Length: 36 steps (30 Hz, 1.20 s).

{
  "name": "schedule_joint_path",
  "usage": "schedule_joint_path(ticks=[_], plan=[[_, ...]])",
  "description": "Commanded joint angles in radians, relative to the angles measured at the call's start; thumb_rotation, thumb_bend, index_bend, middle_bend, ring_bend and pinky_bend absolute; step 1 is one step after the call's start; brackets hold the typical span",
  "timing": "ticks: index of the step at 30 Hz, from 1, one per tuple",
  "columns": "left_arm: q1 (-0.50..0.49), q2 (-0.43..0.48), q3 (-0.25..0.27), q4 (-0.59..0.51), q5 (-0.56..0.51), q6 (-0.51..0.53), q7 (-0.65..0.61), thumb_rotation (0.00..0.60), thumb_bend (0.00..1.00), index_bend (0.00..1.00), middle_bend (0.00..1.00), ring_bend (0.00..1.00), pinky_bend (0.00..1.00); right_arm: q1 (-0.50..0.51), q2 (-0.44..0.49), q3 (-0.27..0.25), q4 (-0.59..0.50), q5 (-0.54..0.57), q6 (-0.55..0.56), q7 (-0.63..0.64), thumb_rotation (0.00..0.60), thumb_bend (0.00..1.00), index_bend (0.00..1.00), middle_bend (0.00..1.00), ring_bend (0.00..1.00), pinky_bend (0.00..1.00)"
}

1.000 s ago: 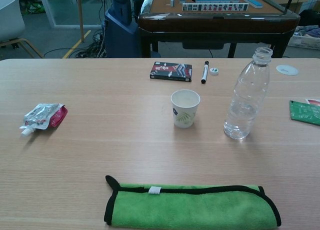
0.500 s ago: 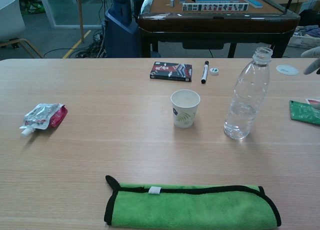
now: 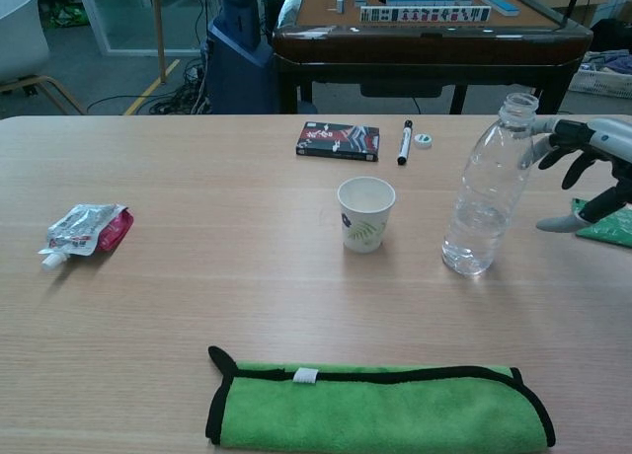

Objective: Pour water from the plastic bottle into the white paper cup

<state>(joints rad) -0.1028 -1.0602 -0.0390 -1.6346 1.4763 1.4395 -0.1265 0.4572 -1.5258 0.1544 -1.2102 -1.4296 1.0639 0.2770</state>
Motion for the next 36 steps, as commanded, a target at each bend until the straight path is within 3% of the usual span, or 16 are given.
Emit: schedule_joint_path(ticks=[1,22,36], plan=[[0.000,0.002,-0.001,0.000,-0.002,0.000,-0.004,0.600,0.09,0.31,0.27,0.28,0.46,0.011,-0.008,-0.011,0.005,-0.008,-0.014,0.026,0.600,0.00,0.14,0.27,0.23,0.38],[-0.001,0.005,0.000,-0.002,-0.004,-0.008,-0.008,0.600,0.09,0.32,0.27,0.29,0.46,0.069,-0.082,-0.046,0.103,-0.047,-0.049,0.217,0.600,0.00,0.14,0.26,0.22,0.36],[-0.001,0.008,-0.001,-0.006,-0.006,-0.008,-0.008,0.600,0.09,0.32,0.27,0.29,0.46,0.083,-0.117,-0.059,0.169,-0.048,-0.050,0.261,0.600,0.00,0.18,0.27,0.22,0.36]])
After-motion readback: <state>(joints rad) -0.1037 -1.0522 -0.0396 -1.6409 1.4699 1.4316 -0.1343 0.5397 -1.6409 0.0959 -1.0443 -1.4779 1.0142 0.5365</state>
